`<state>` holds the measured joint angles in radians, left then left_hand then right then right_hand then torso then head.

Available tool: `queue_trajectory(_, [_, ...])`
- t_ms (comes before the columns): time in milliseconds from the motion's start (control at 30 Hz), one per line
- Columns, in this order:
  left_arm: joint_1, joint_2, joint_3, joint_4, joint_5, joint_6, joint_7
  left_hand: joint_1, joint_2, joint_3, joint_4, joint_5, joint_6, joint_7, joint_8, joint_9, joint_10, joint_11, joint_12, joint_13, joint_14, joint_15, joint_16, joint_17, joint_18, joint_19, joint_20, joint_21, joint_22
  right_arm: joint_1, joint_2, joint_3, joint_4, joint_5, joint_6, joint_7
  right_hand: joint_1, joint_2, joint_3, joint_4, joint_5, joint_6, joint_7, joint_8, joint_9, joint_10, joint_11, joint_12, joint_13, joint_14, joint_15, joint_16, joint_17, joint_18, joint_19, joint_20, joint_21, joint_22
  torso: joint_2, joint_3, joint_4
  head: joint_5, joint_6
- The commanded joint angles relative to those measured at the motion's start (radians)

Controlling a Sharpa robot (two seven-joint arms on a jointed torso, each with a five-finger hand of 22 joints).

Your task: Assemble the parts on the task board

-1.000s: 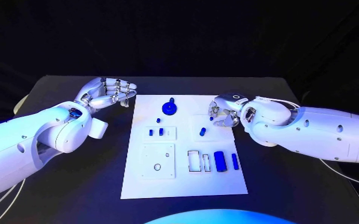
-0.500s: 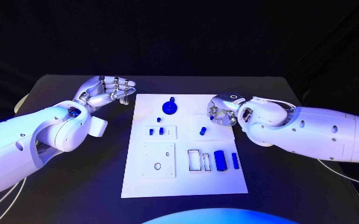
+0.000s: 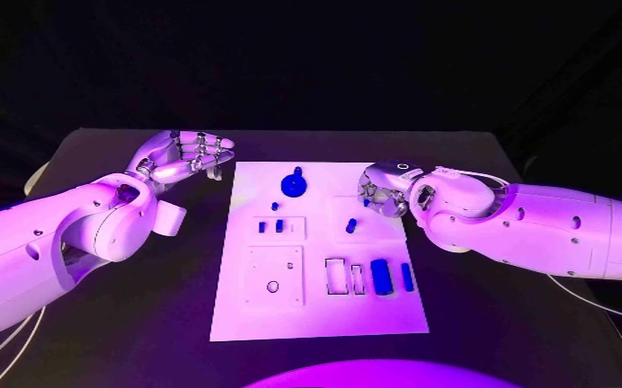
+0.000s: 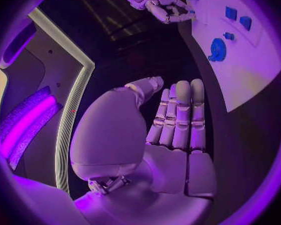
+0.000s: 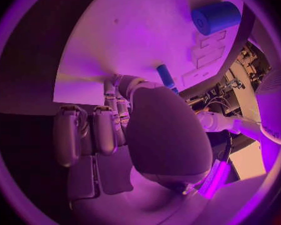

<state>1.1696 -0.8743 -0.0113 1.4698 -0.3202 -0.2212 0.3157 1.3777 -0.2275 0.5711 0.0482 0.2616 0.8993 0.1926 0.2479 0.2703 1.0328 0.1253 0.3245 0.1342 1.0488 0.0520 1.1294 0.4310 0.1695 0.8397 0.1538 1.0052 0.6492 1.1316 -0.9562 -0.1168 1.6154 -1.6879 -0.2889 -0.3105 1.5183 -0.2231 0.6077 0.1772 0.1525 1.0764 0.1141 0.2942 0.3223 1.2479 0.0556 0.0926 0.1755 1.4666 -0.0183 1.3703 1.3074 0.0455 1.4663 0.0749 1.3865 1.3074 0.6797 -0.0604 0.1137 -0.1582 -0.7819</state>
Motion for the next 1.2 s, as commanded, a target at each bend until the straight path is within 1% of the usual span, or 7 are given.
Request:
queue_trajectory(33, [0.000,0.001,0.001,0.002,0.009,0.008,0.006,0.002,0.009,-0.002,-0.003,0.006,0.006,0.003,0.003,-0.001,-0.006,0.001,0.005,0.001,-0.008,0.000,-0.004,-0.001,0.015,-0.005,-0.002,-0.005,-0.001,-0.010,0.008,-0.006,0.001,-0.013,0.017,-0.013,-0.012,0.014,0.012,-0.009,-0.001,0.006,0.000,0.006,0.005,0.015,-0.004,-0.006,-0.003,0.061,-0.005,0.007,0.022,-0.011,0.056,-0.007,0.008,0.203,-0.001,-0.0004,0.0002,0.000,-0.001])
queue_trajectory(233, [0.000,0.001,0.001,0.002,0.009,0.009,0.006,0.004,0.010,-0.002,-0.004,0.006,0.006,0.003,0.003,-0.001,-0.007,0.002,0.005,0.001,-0.008,0.000,-0.004,-0.002,0.015,-0.005,-0.002,-0.005,-0.002,-0.010,0.011,-0.006,0.002,-0.018,-0.012,-0.025,-0.026,0.012,0.027,-0.025,0.000,0.007,-0.001,0.010,0.014,0.024,-0.005,-0.012,-0.007,0.060,-0.006,0.007,0.020,-0.012,0.057,-0.006,0.010,0.205,-0.001,-0.0009,0.0007,0.001,-0.002])
queue_trajectory(600, [0.000,0.001,0.001,0.001,0.006,0.009,0.007,0.006,0.010,-0.002,-0.006,0.006,0.006,0.003,0.003,-0.002,-0.009,0.002,0.004,0.001,-0.008,0.000,-0.005,-0.002,0.015,-0.004,-0.002,-0.005,-0.002,-0.009,-0.005,-0.005,0.024,-0.014,-0.106,-0.028,-0.038,0.009,0.035,-0.036,0.000,0.009,-0.001,0.013,0.020,0.030,-0.006,-0.016,-0.009,0.060,-0.007,0.006,0.018,-0.013,0.058,-0.005,0.016,0.207,-0.002,-0.0011,-0.0008,-0.001,0.001])
queue_trajectory(767, [0.000,0.002,0.001,-0.001,0.006,0.009,0.007,0.006,0.010,-0.002,-0.006,0.006,0.006,0.003,0.003,-0.002,-0.009,0.002,0.004,0.001,-0.008,0.000,-0.005,-0.002,0.015,-0.004,-0.002,-0.005,-0.002,-0.004,-0.022,-0.001,0.047,0.000,-0.134,-0.023,-0.042,0.008,0.038,-0.040,0.000,0.010,-0.001,0.014,0.022,0.032,-0.006,-0.017,-0.010,0.060,-0.008,0.007,0.019,-0.014,0.059,-0.005,0.020,0.209,-0.002,-0.0003,-0.0010,-0.001,0.002])
queue_trajectory(867, [-0.001,0.002,0.001,-0.003,0.006,0.009,0.007,0.007,0.011,-0.002,-0.007,0.007,0.006,0.004,0.004,-0.002,-0.010,0.003,0.004,0.001,-0.008,0.001,-0.006,-0.003,0.015,-0.004,-0.002,-0.006,-0.002,0.001,-0.031,0.001,0.064,0.007,-0.142,-0.021,-0.044,0.008,0.039,-0.041,0.000,0.010,-0.001,0.015,0.023,0.034,-0.006,-0.017,-0.010,0.060,-0.008,0.007,0.018,-0.014,0.059,-0.005,0.020,0.209,-0.002,-0.0005,-0.0007,-0.002,0.003])
queue_trajectory(1133, [-0.001,0.004,0.001,-0.006,0.006,0.009,0.008,0.007,0.011,-0.002,-0.007,0.007,0.006,0.004,0.004,-0.002,-0.010,0.003,0.004,0.001,-0.008,0.001,-0.006,-0.003,0.015,-0.004,-0.002,-0.006,-0.002,0.014,-0.060,0.006,0.126,0.026,-0.160,-0.021,-0.048,0.006,0.042,-0.045,0.001,0.011,-0.001,0.016,0.025,0.036,-0.007,-0.018,-0.011,0.060,-0.009,0.007,0.018,-0.014,0.060,-0.005,0.023,0.210,-0.002,-0.0005,-0.0001,-0.002,0.003])
queue_trajectory(1200, [-0.002,0.004,0.001,-0.006,0.006,0.009,0.008,0.007,0.011,-0.002,-0.007,0.007,0.006,0.004,0.004,-0.002,-0.010,0.003,0.004,0.001,-0.008,0.001,-0.006,-0.003,0.015,-0.004,-0.002,-0.006,-0.002,0.015,-0.063,0.007,0.142,0.029,-0.164,-0.021,-0.050,0.006,0.042,-0.046,0.001,0.011,-0.001,0.016,0.026,0.037,-0.007,-0.018,-0.011,0.060,-0.009,0.007,0.018,-0.014,0.060,-0.005,0.024,0.211,-0.002,-0.0006,-0.0002,0.000,0.003])
